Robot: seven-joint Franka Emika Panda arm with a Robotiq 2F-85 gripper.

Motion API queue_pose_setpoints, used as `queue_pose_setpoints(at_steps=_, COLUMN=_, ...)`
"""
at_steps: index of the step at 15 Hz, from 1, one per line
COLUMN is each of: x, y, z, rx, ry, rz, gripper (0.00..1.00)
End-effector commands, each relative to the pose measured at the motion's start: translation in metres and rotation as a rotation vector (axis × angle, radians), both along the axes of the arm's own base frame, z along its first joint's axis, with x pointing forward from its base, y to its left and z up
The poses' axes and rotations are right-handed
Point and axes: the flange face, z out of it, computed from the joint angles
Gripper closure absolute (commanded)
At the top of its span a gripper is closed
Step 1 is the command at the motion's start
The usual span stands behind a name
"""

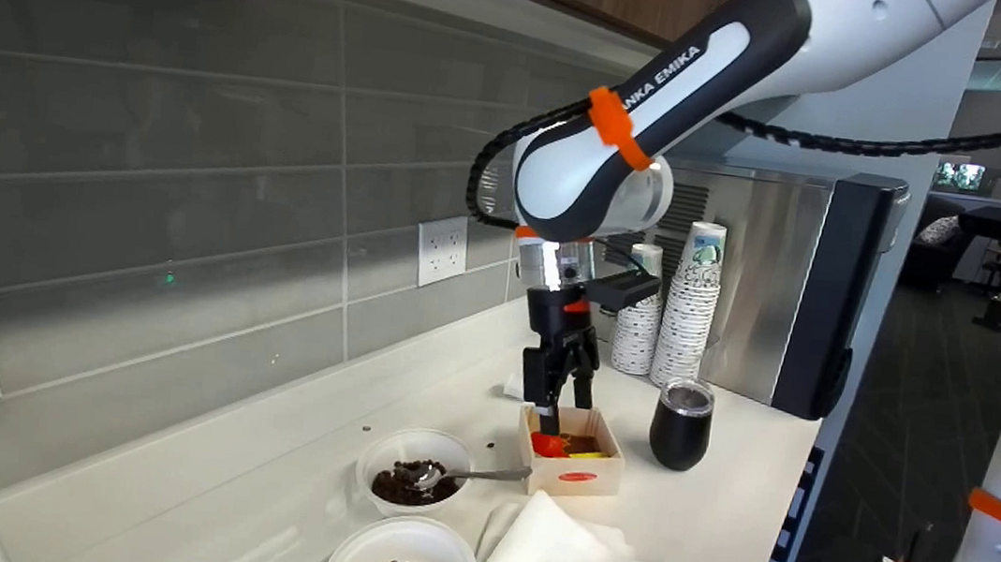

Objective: Use the silver spoon to stir the contents in the white bowl on the right.

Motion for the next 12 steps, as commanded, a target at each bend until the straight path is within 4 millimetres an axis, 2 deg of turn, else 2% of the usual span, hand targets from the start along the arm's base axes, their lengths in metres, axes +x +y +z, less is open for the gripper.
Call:
queue_pose_setpoints(at_steps=1, x=-0.052, y=-0.014, z=0.028, rx=0.02, ry=-0.087, rz=-0.043, gripper=0.0)
queue_pose_setpoints(at_steps=7, x=-0.106, y=-0.022, z=0.06, rx=0.017, ry=-0.164, rz=-0.053, gripper=0.0)
queue_pose_setpoints(at_steps=12, x=-0.132, y=-0.024, z=0.078, rx=0.014, ry=-0.22, rz=-0.05, gripper=0.0)
